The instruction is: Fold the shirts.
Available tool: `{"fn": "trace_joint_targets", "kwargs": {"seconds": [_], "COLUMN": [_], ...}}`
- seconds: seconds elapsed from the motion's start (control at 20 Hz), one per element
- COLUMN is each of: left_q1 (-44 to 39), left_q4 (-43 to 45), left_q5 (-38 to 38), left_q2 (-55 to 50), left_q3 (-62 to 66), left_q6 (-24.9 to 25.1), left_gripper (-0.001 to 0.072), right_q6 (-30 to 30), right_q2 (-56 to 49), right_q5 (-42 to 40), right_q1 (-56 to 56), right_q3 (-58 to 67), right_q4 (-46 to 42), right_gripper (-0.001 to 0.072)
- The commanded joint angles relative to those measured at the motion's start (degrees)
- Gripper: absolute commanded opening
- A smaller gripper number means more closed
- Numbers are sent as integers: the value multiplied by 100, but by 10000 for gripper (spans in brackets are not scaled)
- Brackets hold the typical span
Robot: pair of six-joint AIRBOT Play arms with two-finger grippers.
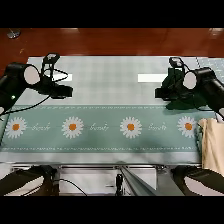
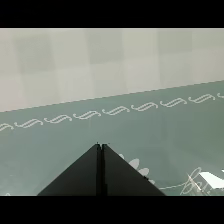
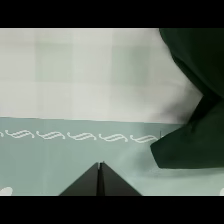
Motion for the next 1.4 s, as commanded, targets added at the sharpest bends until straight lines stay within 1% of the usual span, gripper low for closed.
{"fn": "trace_joint_targets", "kwargs": {"seconds": [0.0, 0.55, 0.6, 0.7, 0.75, 0.8, 0.85, 0.9, 0.95, 1.0, 1.05, 1.1, 1.15, 1.2, 1.25, 1.3, 1.35], "left_q1": [2, 2, 2, 2, 2, 2, 2, 2, 2, 13, 44, 87, 146, 208, 267, 330, 389], "left_q4": [2, 2, 2, 2, 2, 2, 2, 2, 4, 31, 122, 136, 136, 133, 133, 138, 160], "left_q5": [0, 0, 2, 2, 17, 214, 533, 673, 754, 916, 1211, 1473, 1744, 1996, 2227, 2481, 2708], "left_q2": [-4, -4, -4, -4, -4, -17, -52, -83, -105, -118, -142, -160, -170, -175, -177, -179, -186], "left_q3": [-2, -2, -2, -2, -2, -4, -4, -4, -4, -4, -4, -2, -2, -2, -2, -2, -4], "left_q6": [2, 2, 2, 2, 2, 2, 2, 2, 2, 4, 4, 4, 85, 269, 439, 662, 739], "left_gripper": [22, 22, 22, 22, 22, 22, 23, 23, 24, 25, 27, 73, 141, 233, 377, 644, 705], "right_q6": [2, 2, -4, -20, -44, -96, -15, 227, 595, 1021, 1344, 1462, 1478, 1478, 1471, 1471, 1467], "right_q2": [-4, -4, -4, -4, -4, -20, -37, -68, -109, -170, -238, -310, -376, -428, -481, -540, -601], "right_q5": [2, -2, -175, -984, -1239, -1558, -1878, -2199, -2417, -2516, -2509, -2509, -2514, -2522, -2553, -2601, -2656], "right_q1": [4, 4, 4, 2, 4, 2, 2, -9, -57, -188, -391, -667, -992, -1311, -1596, -1878, -2105], "right_q3": [-2, -2, -2, -2, -2, -2, -2, -2, -2, -2, -2, -2, -2, -2, -2, -2, -2], "right_q4": [2, 2, -4, -120, -111, -321, -699, -1185, -1661, -2140, -2389, -2387, -2304, -2260, -2190, -2129, -2035], "right_gripper": [27, 27, 27, 27, 27, 31, 138, 481, 639, 636, 635, 636, 636, 636, 636, 636, 636]}}
